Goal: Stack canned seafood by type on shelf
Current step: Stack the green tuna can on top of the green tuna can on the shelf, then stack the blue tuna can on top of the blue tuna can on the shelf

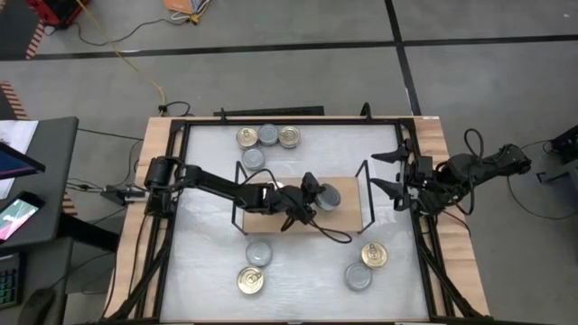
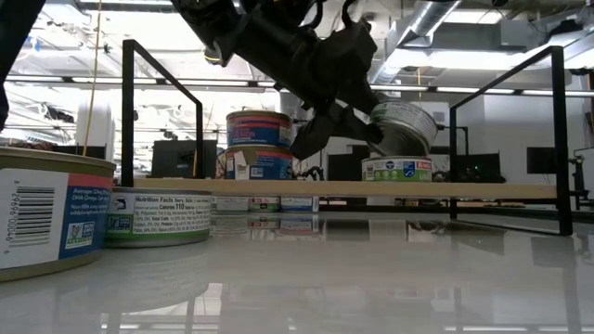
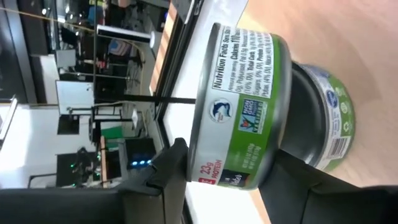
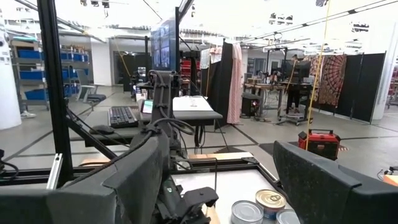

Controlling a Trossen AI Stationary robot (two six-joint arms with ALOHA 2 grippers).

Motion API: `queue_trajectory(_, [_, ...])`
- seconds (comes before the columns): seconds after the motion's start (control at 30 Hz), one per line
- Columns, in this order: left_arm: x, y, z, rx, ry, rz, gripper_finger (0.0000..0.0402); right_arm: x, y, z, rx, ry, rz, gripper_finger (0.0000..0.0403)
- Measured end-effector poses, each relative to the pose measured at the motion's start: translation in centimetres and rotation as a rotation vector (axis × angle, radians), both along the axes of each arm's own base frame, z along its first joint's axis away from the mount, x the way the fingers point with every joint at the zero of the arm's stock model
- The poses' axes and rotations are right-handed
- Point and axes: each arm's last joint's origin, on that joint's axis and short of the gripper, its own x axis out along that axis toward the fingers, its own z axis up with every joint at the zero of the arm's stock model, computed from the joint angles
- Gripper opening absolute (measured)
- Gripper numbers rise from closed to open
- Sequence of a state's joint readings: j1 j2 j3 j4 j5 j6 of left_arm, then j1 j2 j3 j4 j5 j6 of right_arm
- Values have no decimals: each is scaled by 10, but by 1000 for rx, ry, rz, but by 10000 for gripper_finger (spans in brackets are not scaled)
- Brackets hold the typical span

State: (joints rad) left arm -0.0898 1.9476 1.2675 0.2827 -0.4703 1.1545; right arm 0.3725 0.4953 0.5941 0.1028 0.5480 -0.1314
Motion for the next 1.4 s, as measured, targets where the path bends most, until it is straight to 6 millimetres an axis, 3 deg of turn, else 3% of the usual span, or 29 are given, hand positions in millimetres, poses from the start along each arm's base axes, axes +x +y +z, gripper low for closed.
queue_trajectory(0.23, [0, -2, -1, -13, 10, -57, 211, 0, 0, 0, 0, 0, 0, 329])
queue_trajectory(0.57, [-2, 0, -4, -62, 22, 13, 269, 0, 0, 0, 2, 0, 0, 329])
queue_trajectory(1.4, [3, -1, 22, -216, 225, 30, 269, 0, 0, -1, -2, 6, 0, 329])
